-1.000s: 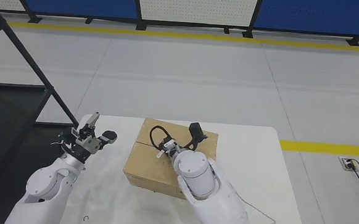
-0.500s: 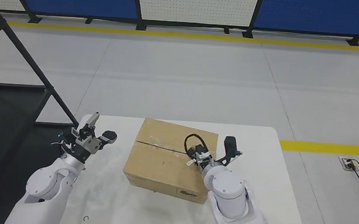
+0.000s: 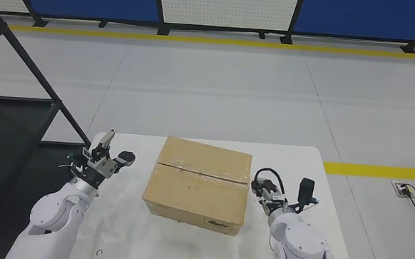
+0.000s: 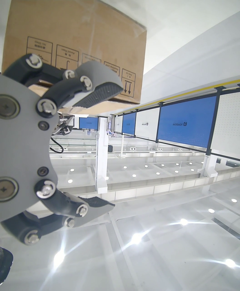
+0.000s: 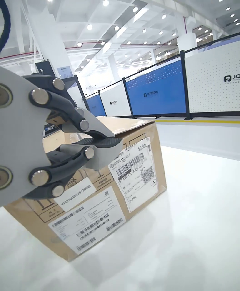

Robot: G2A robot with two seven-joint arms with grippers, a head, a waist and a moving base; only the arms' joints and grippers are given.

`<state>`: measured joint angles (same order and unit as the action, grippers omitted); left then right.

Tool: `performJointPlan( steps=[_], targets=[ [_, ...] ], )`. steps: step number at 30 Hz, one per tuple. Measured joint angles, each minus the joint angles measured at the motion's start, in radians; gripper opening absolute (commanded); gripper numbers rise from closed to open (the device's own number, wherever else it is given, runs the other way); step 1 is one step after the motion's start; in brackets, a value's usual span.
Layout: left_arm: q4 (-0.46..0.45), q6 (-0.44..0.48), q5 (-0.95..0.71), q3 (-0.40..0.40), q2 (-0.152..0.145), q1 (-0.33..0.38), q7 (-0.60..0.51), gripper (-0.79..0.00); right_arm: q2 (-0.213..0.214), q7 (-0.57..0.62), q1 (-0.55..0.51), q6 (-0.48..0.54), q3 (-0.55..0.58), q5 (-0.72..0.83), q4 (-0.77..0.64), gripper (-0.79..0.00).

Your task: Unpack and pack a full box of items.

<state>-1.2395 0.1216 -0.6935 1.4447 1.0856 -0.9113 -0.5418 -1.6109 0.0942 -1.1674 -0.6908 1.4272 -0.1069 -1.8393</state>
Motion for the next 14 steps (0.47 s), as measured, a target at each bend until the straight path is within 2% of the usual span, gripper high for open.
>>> performJointPlan(
  steps=[4, 5, 6, 7, 8, 9, 14],
  targets=[
    [0.0, 0.0, 0.0, 0.0, 0.0, 0.0, 0.0, 0.0, 0.003, -0.027, -0.031, 0.031, 0.037, 0.025, -0.041, -0.785],
    [0.0, 0.0, 0.0, 0.0, 0.0, 0.0, 0.0, 0.0, 0.003, -0.034, -0.035, 0.038, 0.046, 0.034, -0.047, -0.653],
    [0.0, 0.0, 0.0, 0.0, 0.0, 0.0, 0.0, 0.0, 0.003, -0.042, -0.038, 0.046, 0.055, 0.044, -0.052, -0.345],
    [0.0, 0.0, 0.0, 0.0, 0.0, 0.0, 0.0, 0.0, 0.004, -0.054, -0.04, 0.057, 0.064, 0.05, -0.057, 0.0],
    [0.0, 0.0, 0.0, 0.0, 0.0, 0.0, 0.0, 0.0, 0.005, -0.058, -0.041, 0.065, 0.067, 0.049, -0.059, -0.775],
    [0.0, 0.0, 0.0, 0.0, 0.0, 0.0, 0.0, 0.0, 0.005, -0.06, -0.042, 0.07, 0.068, 0.047, -0.06, -0.761],
    [0.0, 0.0, 0.0, 0.0, 0.0, 0.0, 0.0, -0.001, 0.005, -0.059, -0.042, 0.07, 0.067, 0.046, -0.06, -0.433]
  ],
)
